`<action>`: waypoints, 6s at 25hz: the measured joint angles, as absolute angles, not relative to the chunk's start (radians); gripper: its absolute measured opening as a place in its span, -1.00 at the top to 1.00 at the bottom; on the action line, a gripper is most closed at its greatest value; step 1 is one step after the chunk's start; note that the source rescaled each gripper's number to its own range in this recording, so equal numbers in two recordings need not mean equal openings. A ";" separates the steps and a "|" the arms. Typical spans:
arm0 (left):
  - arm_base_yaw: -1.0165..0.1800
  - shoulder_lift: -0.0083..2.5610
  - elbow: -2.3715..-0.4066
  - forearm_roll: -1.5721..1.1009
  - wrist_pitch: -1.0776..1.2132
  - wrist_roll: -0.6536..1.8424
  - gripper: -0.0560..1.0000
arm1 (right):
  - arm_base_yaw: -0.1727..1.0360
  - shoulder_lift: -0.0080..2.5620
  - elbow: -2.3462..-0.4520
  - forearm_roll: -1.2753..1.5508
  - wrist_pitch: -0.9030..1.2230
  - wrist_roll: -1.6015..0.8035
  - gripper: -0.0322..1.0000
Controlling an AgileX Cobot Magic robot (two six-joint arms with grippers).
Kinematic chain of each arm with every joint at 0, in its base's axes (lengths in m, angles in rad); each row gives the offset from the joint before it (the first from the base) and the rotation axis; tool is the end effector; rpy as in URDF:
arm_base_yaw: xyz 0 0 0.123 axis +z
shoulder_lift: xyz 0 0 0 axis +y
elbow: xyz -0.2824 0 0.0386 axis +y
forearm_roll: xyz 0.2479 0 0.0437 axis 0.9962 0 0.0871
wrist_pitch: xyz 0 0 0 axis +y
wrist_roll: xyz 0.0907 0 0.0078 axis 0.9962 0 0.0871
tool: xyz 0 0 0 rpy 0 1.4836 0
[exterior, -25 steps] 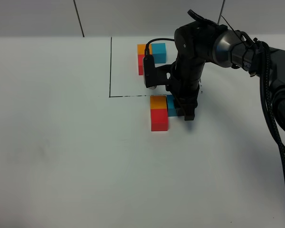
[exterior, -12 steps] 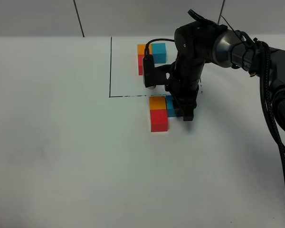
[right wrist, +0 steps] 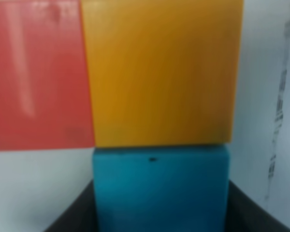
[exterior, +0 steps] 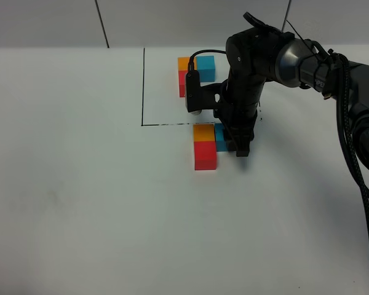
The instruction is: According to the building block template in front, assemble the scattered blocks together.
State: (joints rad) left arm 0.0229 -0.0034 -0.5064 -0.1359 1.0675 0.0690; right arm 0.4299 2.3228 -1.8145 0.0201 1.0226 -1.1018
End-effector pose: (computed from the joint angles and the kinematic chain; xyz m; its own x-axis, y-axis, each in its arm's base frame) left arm -0.0066 -0.0110 0.2790 -0.4495 -0.0072 -0.8933 0.0846 0.9951 -0.0506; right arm 0.4269 0.1975 0.1301 -0.0445 -0.9963 -0.0736 -0.9931 0.0521 -0.1047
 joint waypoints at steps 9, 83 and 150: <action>0.023 -0.003 -0.506 -0.136 1.068 0.069 -0.27 | 0.430 2.330 -1.816 0.047 1.024 -1.101 0.91; 0.023 -0.003 -0.506 -0.136 1.068 0.070 -0.27 | -0.035 0.766 -0.653 0.146 1.036 -0.353 -0.52; 0.023 -0.003 -0.506 -0.136 1.068 0.069 -0.27 | 0.151 0.109 -0.504 -0.009 1.070 0.024 -0.52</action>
